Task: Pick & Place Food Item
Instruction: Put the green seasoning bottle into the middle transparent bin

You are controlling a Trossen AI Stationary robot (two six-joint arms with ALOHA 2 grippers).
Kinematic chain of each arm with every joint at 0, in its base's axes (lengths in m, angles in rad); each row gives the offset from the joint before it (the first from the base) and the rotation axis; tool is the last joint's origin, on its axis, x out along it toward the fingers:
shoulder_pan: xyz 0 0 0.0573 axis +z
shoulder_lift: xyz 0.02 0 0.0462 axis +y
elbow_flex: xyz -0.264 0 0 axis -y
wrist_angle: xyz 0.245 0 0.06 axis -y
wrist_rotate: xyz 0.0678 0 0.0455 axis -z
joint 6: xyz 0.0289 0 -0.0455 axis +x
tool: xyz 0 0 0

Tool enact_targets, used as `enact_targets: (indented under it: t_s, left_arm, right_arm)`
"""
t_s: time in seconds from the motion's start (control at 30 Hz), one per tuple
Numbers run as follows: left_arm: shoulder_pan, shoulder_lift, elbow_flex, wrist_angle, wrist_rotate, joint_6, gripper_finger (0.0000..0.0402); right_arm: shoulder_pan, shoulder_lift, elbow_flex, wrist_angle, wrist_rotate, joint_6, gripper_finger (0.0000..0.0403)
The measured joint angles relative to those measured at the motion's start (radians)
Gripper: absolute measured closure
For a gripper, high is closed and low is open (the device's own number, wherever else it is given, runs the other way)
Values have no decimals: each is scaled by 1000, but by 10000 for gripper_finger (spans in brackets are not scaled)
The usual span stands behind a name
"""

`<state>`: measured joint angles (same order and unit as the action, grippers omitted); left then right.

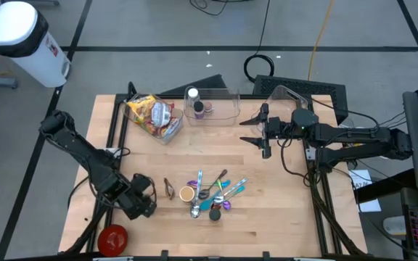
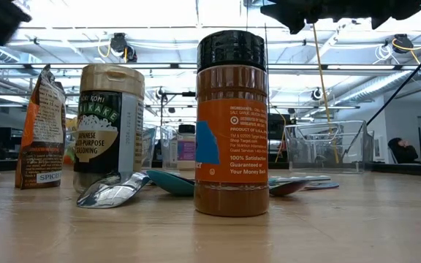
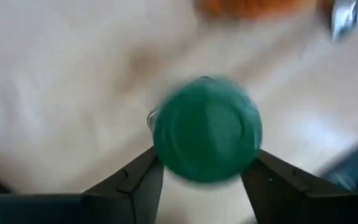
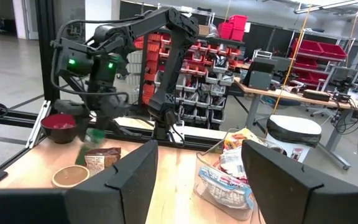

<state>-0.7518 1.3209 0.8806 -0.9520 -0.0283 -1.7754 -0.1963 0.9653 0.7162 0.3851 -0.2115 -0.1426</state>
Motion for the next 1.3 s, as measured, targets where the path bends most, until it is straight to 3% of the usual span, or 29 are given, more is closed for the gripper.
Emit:
enact_targets:
  t_s: [0.13, 0.3, 0.43, 0.5, 0.63, 1.03, 1.17, 1.3]
  left_arm:
    - [29, 10, -13, -126, -90, 39, 239]
    - [62, 8, -8, -152, -201, 95, 328]
    - [76, 5, -6, -147, -206, 52, 389]
    - [87, 4, -6, -146, -181, -35, 397]
    - [92, 4, -6, -145, -135, -98, 355]
    - [104, 62, -94, -140, -163, -412, 111]
    - [105, 66, -136, -126, -164, -469, 75]
    - [105, 60, -174, -41, -174, -473, 66]
  right_arm:
    - [0, 0, 0, 0, 0, 0, 177]
    - [0, 0, 0, 1, 0, 0, 177]
    - [0, 0, 0, 0, 0, 0, 177]
    - [0, 0, 0, 1, 0, 0, 177]
    - [0, 0, 0, 0, 0, 2, 177]
    - [0, 0, 0, -1, 0, 11, 177]
    - [0, 0, 0, -1, 0, 12, 177]
    - [0, 0, 0, -1, 0, 26, 177]
